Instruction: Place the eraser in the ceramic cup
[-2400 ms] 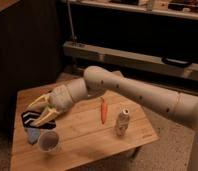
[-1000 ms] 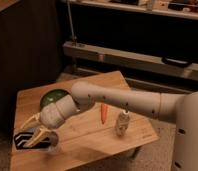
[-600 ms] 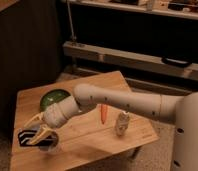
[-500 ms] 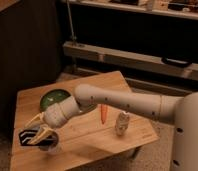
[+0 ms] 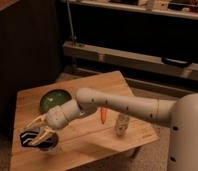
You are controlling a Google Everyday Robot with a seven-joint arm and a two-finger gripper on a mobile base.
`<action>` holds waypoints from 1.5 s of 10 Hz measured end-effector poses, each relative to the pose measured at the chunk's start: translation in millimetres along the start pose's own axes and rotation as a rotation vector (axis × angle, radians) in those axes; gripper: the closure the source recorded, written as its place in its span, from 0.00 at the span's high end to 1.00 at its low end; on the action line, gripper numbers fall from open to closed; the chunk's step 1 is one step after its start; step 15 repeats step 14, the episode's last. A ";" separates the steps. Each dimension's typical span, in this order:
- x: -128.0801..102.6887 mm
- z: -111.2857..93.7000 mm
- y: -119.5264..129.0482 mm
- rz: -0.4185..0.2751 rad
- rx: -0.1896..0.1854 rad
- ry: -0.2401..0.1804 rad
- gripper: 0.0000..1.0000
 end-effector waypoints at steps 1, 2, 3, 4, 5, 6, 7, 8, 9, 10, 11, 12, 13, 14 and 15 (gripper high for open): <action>0.9 0.5 0.9 0.000 -0.003 -0.007 0.32; 1.6 0.5 1.9 -0.001 -0.003 -0.014 0.41; 1.3 0.4 2.8 -0.006 -0.003 -0.020 0.53; 1.5 0.7 3.3 -0.009 -0.005 -0.021 0.61; 1.1 1.1 3.8 -0.012 -0.009 -0.021 0.71; 1.3 2.0 4.2 -0.015 -0.014 -0.019 0.78; 1.0 3.1 4.5 -0.020 -0.021 -0.015 0.80; 0.6 3.3 4.4 -0.023 -0.026 -0.010 0.80; 0.6 4.2 4.4 -0.023 -0.030 -0.005 0.80; 0.6 5.1 4.4 -0.021 -0.033 -0.002 0.80; 1.7 4.9 4.3 -0.017 -0.031 0.002 0.80; 3.0 4.7 4.3 -0.008 -0.026 0.005 0.80; 5.6 4.0 4.0 0.010 -0.016 0.006 0.80; 8.4 2.9 3.9 0.029 -0.006 0.015 0.80; 8.4 2.9 3.9 0.029 -0.006 0.015 0.80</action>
